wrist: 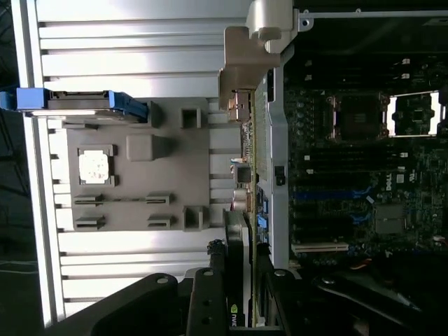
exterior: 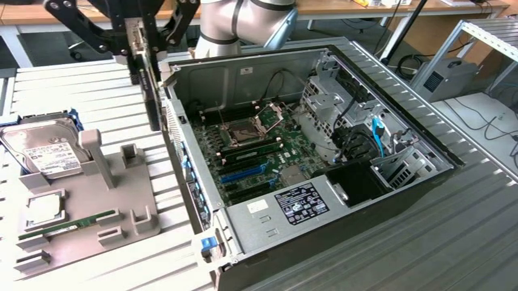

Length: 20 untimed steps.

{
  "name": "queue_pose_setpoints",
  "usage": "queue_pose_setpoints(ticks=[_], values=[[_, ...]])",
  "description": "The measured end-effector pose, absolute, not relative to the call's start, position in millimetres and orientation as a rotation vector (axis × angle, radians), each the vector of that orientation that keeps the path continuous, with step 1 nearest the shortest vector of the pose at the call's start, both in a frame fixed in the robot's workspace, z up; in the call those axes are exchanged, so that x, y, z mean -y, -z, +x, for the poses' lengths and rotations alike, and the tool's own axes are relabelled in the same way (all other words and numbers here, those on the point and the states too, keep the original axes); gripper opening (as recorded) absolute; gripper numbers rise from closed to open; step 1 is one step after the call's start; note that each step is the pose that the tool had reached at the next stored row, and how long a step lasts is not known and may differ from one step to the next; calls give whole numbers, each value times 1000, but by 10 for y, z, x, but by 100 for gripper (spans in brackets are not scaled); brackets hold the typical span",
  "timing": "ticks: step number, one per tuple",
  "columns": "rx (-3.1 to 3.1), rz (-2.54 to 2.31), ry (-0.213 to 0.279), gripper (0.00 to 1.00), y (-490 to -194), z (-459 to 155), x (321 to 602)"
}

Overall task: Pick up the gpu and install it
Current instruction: 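Pick up the gpu and move the gpu toward the slot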

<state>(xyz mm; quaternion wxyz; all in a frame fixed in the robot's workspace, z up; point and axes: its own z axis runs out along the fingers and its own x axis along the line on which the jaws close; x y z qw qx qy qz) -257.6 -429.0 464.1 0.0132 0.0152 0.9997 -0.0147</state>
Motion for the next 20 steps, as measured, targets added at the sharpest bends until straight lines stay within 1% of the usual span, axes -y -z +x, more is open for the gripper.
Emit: queue_pose_setpoints(ticks=[11, 16, 20], values=[[-3115, 47, 39, 27, -4642, -2026, 4290], [-3115, 47, 11, 27, -4647, -1754, 4290], [-3115, 46, 1, 27, -4647, -1588, 4290]])
